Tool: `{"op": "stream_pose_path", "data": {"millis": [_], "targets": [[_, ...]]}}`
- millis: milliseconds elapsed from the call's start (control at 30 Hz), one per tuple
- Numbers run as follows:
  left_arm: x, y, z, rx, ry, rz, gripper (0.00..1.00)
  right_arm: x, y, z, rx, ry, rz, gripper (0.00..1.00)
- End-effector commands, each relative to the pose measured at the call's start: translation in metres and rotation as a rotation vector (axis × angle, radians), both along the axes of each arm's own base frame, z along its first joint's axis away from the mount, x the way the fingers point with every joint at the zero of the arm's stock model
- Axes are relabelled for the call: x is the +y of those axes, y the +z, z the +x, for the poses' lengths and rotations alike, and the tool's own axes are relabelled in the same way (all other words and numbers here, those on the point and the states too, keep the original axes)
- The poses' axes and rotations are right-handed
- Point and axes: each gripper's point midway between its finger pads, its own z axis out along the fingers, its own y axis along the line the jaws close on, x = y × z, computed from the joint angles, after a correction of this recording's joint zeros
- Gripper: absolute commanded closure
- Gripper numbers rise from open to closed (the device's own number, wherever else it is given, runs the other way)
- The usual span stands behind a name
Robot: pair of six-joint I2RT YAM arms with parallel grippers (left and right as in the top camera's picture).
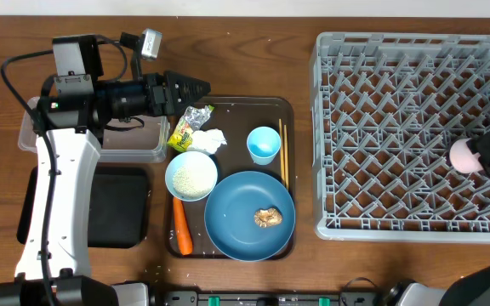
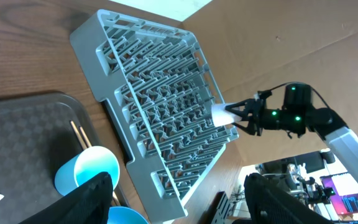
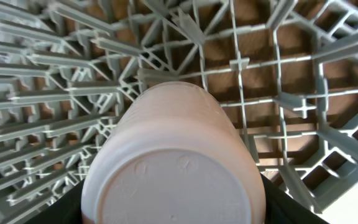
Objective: Sort waste into correct bins and load items into the dishwasher rack
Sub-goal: 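Carry the pink cup with the right gripper into the dish rack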
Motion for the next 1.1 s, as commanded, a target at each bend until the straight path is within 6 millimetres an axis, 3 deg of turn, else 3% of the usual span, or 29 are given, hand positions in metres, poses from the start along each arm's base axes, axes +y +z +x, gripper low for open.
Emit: {"op": "stream_pose_path", "data": {"millis": [0, 333, 733, 900, 1067], "targets": [[0.001, 0.002, 0.002, -0.002, 0.006, 0.003, 0.31, -0.006, 0.013, -0.003, -0.004, 0.010, -0.056, 0.45], [0.001, 0.002, 0.002, -0.002, 0.008, 0.005, 0.31, -0.013, 0.005, -0.013, 0.061, -0.015, -0.086, 0.44], [0.001, 0.002, 0.002, -0.002, 0.008, 0.005, 0.31, -0.003, -0.002, 0.011, 0.067, 0.047, -0.150, 0.41], [0.001, 0.002, 0.002, -0.002, 0.008, 0.005, 0.31, -0.002, -0.003, 0.008, 0.080, 0.045, -0.146, 0.37], [0.001, 0.002, 0.002, -0.002, 0.009, 0.006, 0.31, -0.001, -0.004, 0.007, 0.087, 0.049, -0.143, 0.22]]}}
